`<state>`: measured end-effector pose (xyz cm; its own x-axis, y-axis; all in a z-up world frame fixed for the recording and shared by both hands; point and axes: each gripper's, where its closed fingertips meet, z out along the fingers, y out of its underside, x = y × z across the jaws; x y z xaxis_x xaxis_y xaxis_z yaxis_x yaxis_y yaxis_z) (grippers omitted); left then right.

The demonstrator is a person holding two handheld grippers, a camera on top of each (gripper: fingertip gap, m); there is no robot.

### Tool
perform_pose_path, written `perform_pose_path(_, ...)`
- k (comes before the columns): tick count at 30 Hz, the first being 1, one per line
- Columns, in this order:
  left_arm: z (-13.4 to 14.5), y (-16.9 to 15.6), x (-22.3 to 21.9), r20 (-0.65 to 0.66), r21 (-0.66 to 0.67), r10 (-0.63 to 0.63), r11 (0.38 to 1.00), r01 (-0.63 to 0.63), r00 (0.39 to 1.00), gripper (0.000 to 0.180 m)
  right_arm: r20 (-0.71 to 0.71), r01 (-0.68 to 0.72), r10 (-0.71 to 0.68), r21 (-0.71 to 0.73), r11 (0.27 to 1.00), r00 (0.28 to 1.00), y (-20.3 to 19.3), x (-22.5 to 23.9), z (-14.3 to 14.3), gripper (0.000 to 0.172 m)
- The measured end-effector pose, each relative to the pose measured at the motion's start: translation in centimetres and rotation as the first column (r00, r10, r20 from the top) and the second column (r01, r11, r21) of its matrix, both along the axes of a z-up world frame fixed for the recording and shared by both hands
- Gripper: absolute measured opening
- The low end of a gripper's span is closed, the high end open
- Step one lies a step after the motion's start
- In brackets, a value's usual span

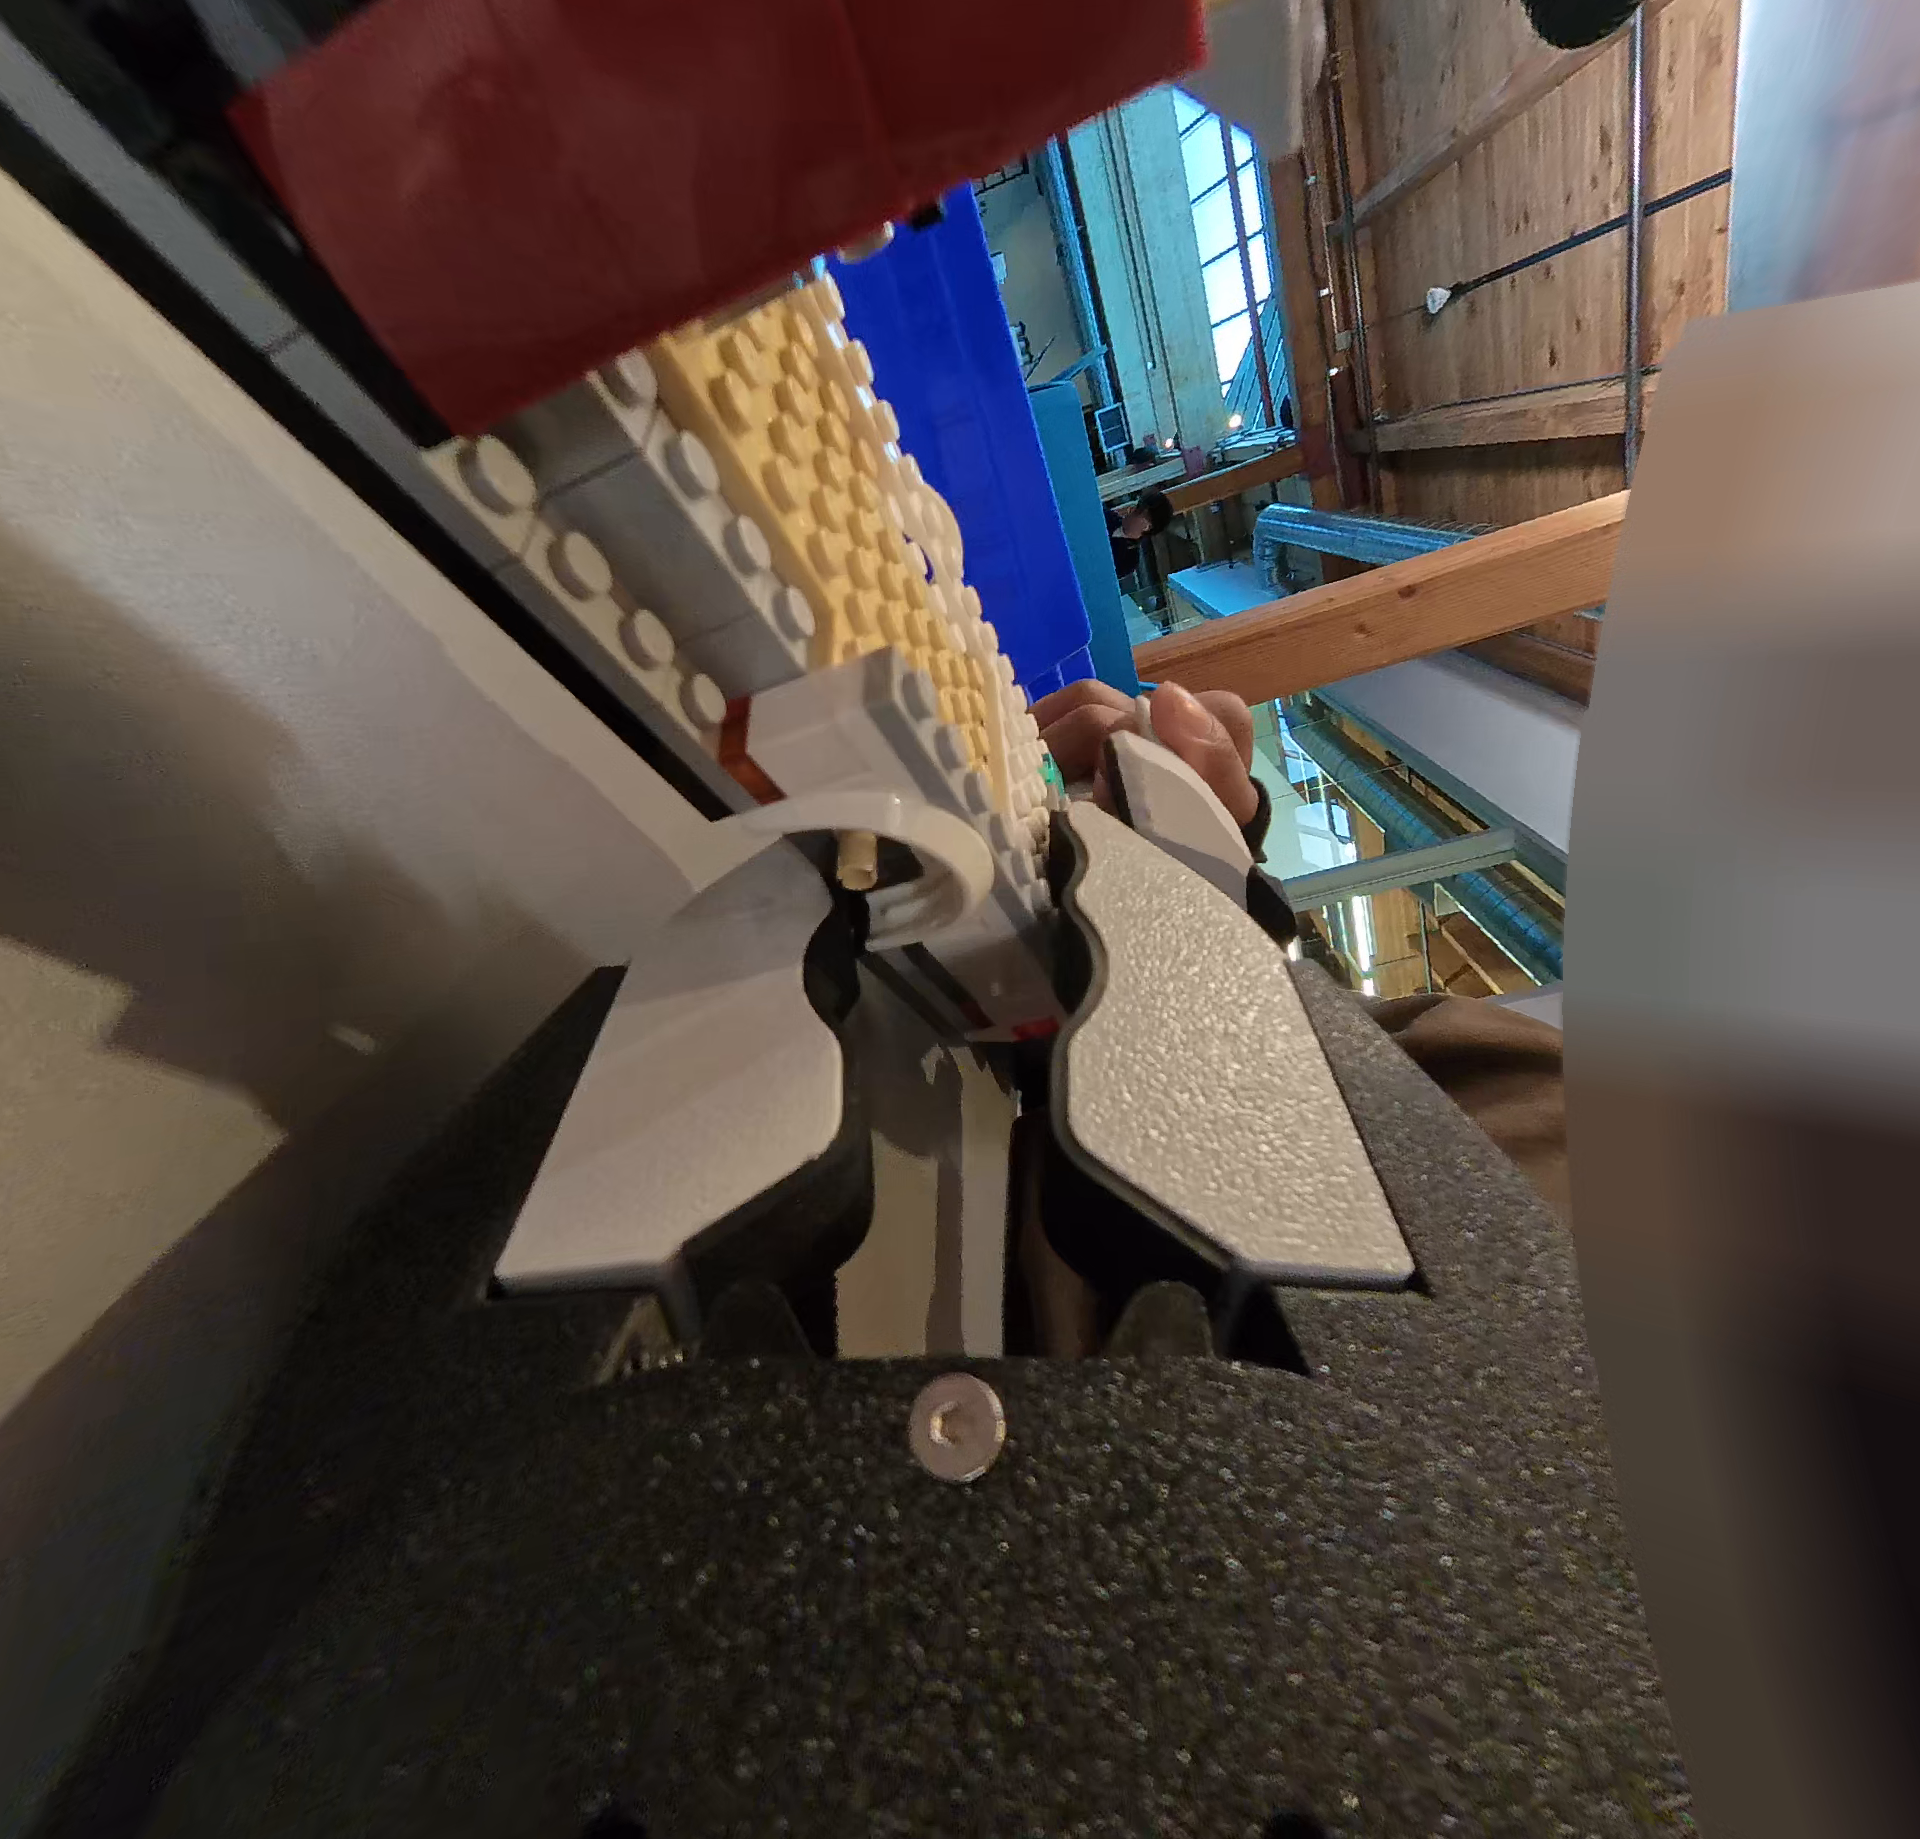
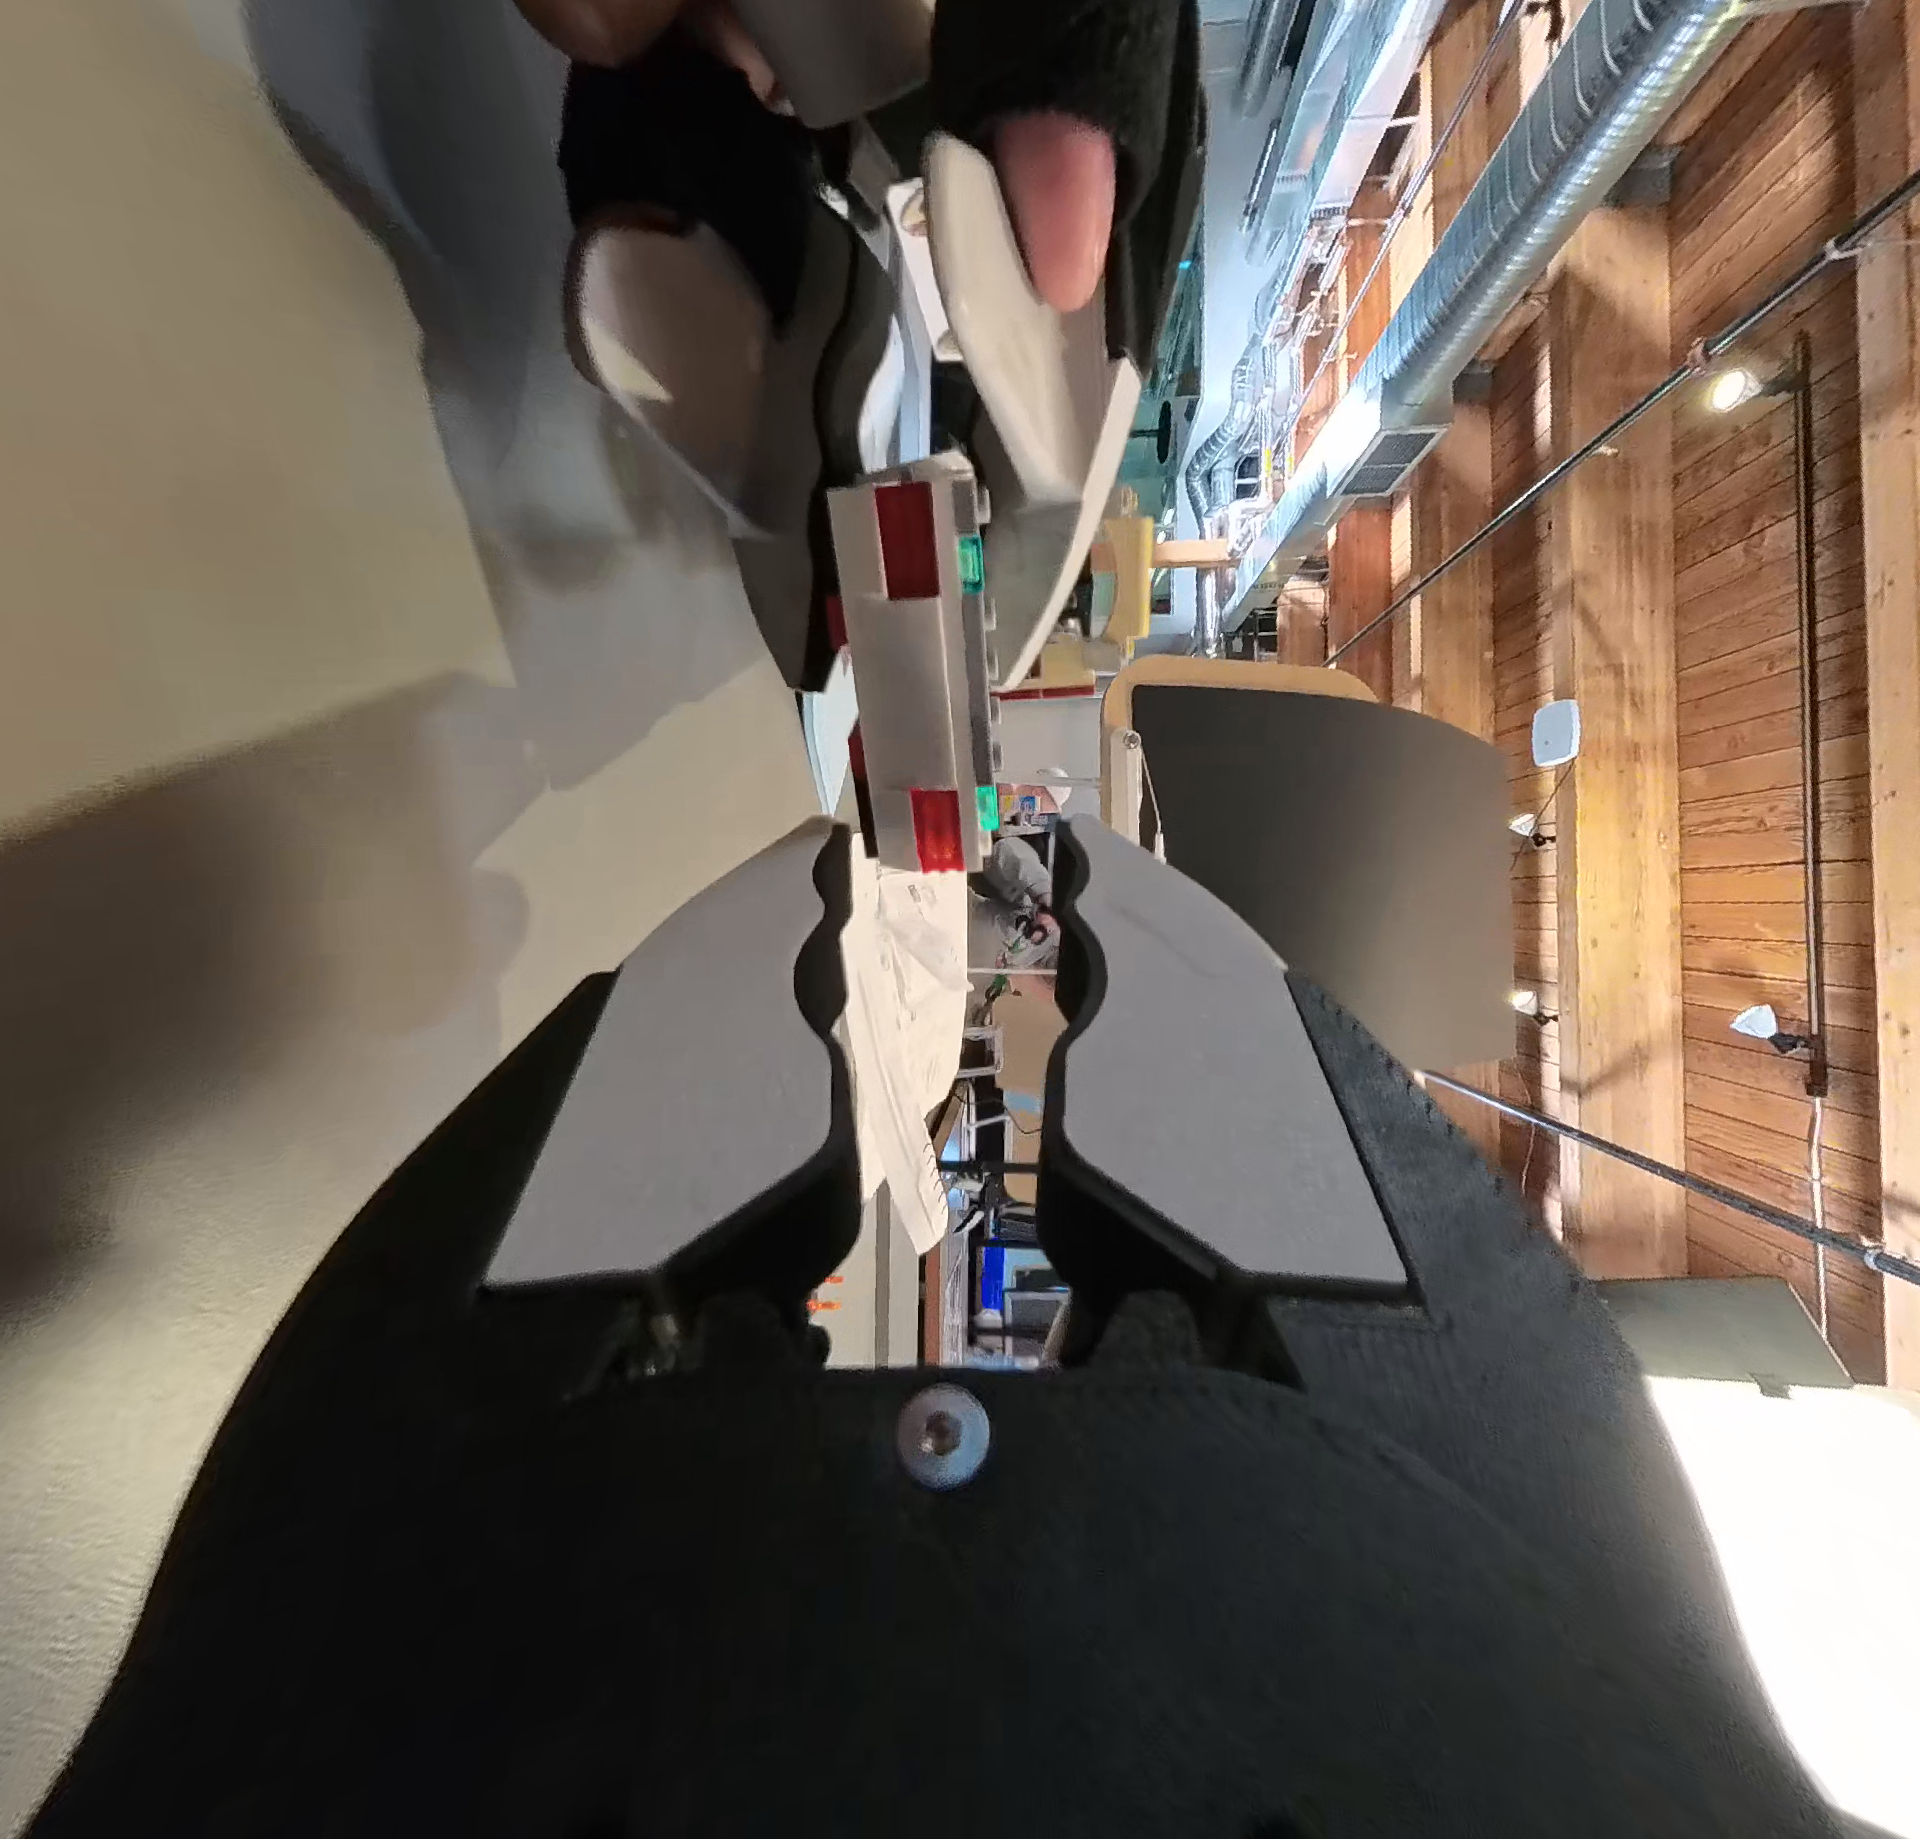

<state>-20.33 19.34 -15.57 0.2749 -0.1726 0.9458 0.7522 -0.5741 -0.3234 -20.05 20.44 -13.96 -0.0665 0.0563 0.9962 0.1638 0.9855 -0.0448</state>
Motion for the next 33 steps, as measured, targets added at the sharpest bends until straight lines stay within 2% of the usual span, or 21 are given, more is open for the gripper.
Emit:
perform_pose_path(8,0.3,-0.1,0.6,-0.038,0.018,-0.022,1.000,0.023,0.999,0.035,-0.001,-0.022,0.022,0.025,0.999,1.000,-0.5,-0.2,-0.3,0.027)
perform_pose_path(25,0.0,0.0,0.6,-0.041,0.011,-0.018,1.000,0.018,0.999,0.035,0.039,-0.025,0.024,0.027,0.999,0.999,-0.4,-0.1,-0.8,0.025)
perform_pose_path(29,0.3,0.1,0.6,-0.011,0.030,-0.013,0.999,0.013,1.000,0.035,0.006,-0.001,0.002,-0.029,1.000,1.000,-0.2,-0.1,-0.2,0.028)
perform_pose_path(33,0.1,0.1,0.3,-0.005,0.015,-0.003,1.000,0.003,1.000,0.035,0.030,0.056,-0.052,-0.148,0.987,0.998,0.6,0.6,0.6,0.037)
